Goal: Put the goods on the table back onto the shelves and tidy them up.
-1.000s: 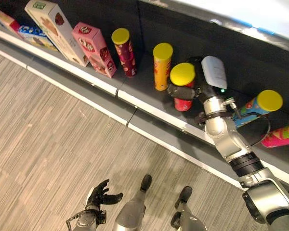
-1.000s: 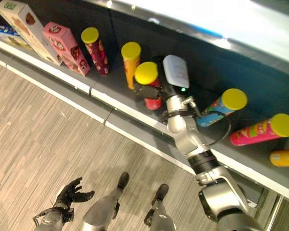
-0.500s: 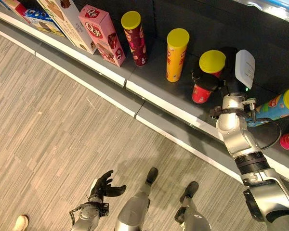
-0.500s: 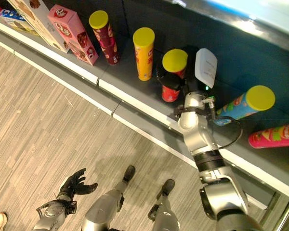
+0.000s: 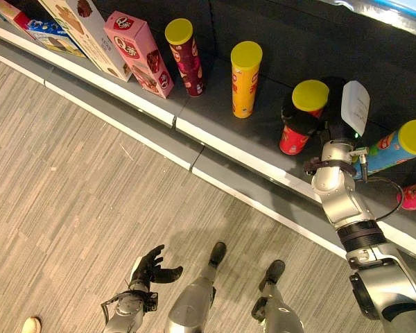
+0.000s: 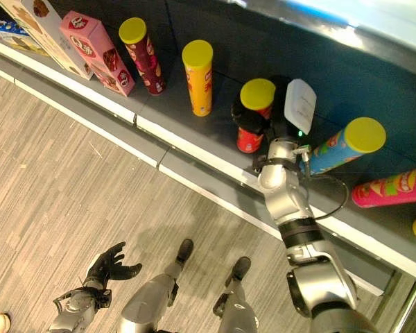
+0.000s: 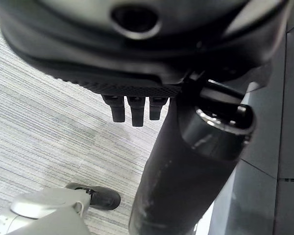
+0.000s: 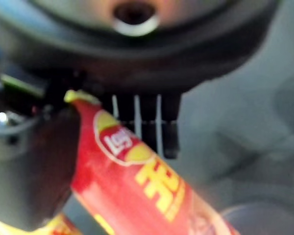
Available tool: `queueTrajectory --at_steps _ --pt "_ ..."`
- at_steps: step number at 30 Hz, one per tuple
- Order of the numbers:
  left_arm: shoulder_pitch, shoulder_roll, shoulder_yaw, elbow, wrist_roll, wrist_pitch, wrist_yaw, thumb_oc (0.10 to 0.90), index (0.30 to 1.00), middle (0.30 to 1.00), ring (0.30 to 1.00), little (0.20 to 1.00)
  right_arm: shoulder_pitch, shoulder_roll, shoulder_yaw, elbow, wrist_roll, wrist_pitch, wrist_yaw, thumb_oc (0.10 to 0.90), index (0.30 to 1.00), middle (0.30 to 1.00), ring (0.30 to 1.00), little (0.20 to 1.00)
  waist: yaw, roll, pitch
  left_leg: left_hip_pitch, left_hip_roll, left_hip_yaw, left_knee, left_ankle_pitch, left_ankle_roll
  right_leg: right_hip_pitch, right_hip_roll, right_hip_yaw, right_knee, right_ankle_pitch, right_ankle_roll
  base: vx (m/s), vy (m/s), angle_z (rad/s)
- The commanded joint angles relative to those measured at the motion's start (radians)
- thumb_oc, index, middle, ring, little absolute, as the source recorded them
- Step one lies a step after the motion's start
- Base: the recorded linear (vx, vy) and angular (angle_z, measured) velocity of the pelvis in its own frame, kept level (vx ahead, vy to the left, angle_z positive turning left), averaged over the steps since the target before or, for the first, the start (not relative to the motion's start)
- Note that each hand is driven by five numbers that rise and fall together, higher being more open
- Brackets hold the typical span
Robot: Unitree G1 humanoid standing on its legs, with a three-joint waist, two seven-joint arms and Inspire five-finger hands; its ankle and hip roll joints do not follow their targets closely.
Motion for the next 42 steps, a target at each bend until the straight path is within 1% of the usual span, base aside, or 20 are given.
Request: queueTrajectory --at_steps 1,9,17,27,41,42 --pt "0.012 0.057 -0.044 -0.013 -0.001 -0.058 0.033 0.800 0.900 0.900 0.900 0.900 -0.075 -0.039 0.000 -0.077 0.005 -0.070 -0.081 0.400 0.300 0.300 0.300 0.300 -0.001 0.008 -0.064 -0.025 0.004 0.057 -0.011 -0.017 -0.015 0.042 -0.090 -0.001 0.088 -0.101 0.108 0.00 0.000 0.00" --pt "0.011 0.055 -0.049 -0.012 -0.002 -0.057 0.034 0.800 0.900 0.900 0.900 0.900 -0.088 -0.047 0.001 -0.042 0.025 -0.068 -0.090 0.400 0.300 0.300 0.300 0.300 -0.002 0.018 -0.059 -0.030 0.004 0.059 -0.012 -0.015 -0.016 0.034 -0.093 -0.003 0.093 -0.101 0.108 0.00 0.000 0.00" --pt "0.004 0.050 -0.054 -0.009 -0.008 -0.062 0.042 0.800 0.900 0.900 0.900 0.900 -0.106 -0.044 0.002 -0.020 0.027 -0.067 -0.111 0.400 0.300 0.300 0.300 0.300 -0.005 0.013 -0.060 -0.028 0.007 0.058 -0.012 -0.017 -0.016 0.034 -0.092 0.000 0.094 -0.104 0.108 0.00 0.000 0.00" --pt "-0.004 0.051 -0.061 -0.004 -0.007 -0.069 0.047 0.800 0.900 0.900 0.900 0.900 -0.147 -0.068 0.002 -0.005 0.008 -0.060 -0.149 0.400 0.300 0.300 0.300 0.300 0.000 0.015 -0.057 -0.033 0.003 0.051 -0.012 -0.017 -0.015 0.033 -0.095 -0.010 0.095 -0.104 0.111 0.00 0.000 0.00" --pt "-0.018 0.046 -0.068 0.020 -0.004 -0.070 0.055 0.800 0.900 0.900 0.900 0.900 -0.149 -0.041 0.011 0.010 0.018 -0.065 -0.159 0.400 0.300 0.300 0.300 0.300 -0.003 0.010 -0.054 -0.034 0.005 0.054 -0.011 -0.019 -0.014 0.028 -0.094 -0.006 0.095 -0.102 0.111 0.00 0.000 0.00" --pt "-0.021 0.045 -0.068 0.023 -0.002 -0.069 0.057 0.800 0.900 0.900 0.900 0.900 -0.146 -0.039 0.010 0.007 0.020 -0.065 -0.161 0.573 0.559 0.559 0.559 0.559 -0.005 0.011 -0.055 -0.034 0.004 0.055 -0.011 -0.019 -0.014 0.029 -0.095 -0.004 0.094 -0.102 0.111 0.00 0.000 0.00"
